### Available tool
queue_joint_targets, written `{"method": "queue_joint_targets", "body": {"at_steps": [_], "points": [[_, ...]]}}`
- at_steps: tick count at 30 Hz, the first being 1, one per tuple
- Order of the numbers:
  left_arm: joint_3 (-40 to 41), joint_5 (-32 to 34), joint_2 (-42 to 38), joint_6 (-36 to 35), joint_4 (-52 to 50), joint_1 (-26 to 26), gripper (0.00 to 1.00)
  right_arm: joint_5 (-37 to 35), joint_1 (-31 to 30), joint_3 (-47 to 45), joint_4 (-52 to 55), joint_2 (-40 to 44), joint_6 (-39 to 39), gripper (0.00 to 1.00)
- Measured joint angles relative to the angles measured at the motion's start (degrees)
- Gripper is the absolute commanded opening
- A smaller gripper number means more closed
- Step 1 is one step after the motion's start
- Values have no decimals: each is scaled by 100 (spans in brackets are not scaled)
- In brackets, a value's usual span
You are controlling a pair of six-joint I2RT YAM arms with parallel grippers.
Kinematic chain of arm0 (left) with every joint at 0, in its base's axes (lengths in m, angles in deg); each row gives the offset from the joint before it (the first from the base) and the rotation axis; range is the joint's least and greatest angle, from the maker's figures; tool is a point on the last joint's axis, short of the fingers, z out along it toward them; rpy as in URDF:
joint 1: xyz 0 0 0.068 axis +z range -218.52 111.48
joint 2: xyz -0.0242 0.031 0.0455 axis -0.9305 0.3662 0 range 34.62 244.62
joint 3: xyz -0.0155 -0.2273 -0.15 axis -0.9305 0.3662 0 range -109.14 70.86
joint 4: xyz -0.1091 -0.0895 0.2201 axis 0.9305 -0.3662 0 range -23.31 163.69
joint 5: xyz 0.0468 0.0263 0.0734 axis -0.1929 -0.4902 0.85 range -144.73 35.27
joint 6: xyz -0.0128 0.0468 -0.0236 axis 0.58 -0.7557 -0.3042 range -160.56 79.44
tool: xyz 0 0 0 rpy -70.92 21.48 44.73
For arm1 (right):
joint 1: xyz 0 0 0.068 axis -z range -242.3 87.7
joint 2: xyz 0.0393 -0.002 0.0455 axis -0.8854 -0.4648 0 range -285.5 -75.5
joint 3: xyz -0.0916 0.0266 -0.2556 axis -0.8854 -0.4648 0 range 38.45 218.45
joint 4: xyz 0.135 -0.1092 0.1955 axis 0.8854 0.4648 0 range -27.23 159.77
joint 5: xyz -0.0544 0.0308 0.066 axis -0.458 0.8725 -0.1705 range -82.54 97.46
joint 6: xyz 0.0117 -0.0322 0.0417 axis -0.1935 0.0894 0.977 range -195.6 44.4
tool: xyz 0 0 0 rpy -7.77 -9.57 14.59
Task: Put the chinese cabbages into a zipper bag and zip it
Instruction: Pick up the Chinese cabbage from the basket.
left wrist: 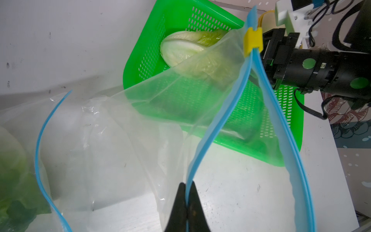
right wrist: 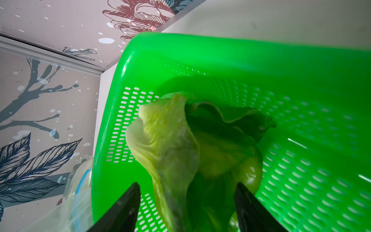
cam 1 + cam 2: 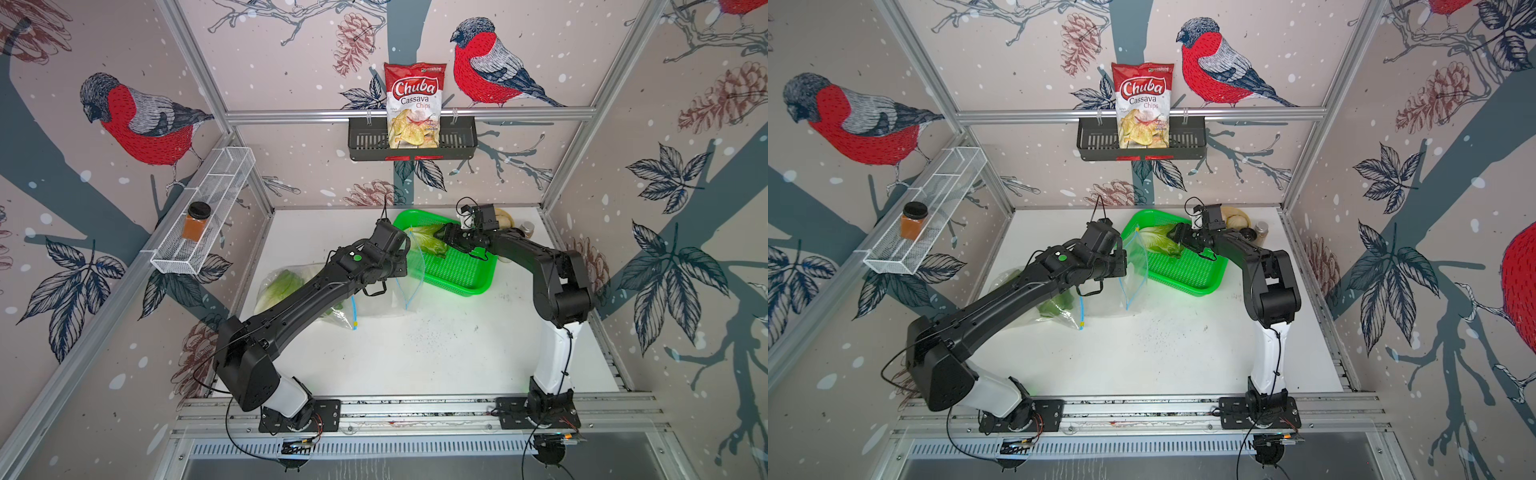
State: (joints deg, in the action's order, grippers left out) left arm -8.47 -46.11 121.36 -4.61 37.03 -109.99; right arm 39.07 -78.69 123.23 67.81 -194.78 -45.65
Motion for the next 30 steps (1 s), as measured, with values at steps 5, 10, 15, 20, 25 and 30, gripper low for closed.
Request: {"method": "queue_joint_targets", "body": {"at_steps": [5,10,15,20,25,30], "points": [[-57,7,79,-22,-2,0,0,264,-46,103,-79,-175,11,42],[-94,42,109,-39,-7,0,0,529,-44,96,-352,-175,48,22],[-129,61,109,-42,-9,0,0,675,-20,4,-551,-105,175,5],[-142,66,103,-44,-13,0,0,662,-4,-129,-695,310,297,0],[-170,59,105,-46,-26,0,0,579,2,-210,-704,813,295,0],[-291,35,227,-96,-37,0,0,382,66,-437,-332,1598,149,0]]}}
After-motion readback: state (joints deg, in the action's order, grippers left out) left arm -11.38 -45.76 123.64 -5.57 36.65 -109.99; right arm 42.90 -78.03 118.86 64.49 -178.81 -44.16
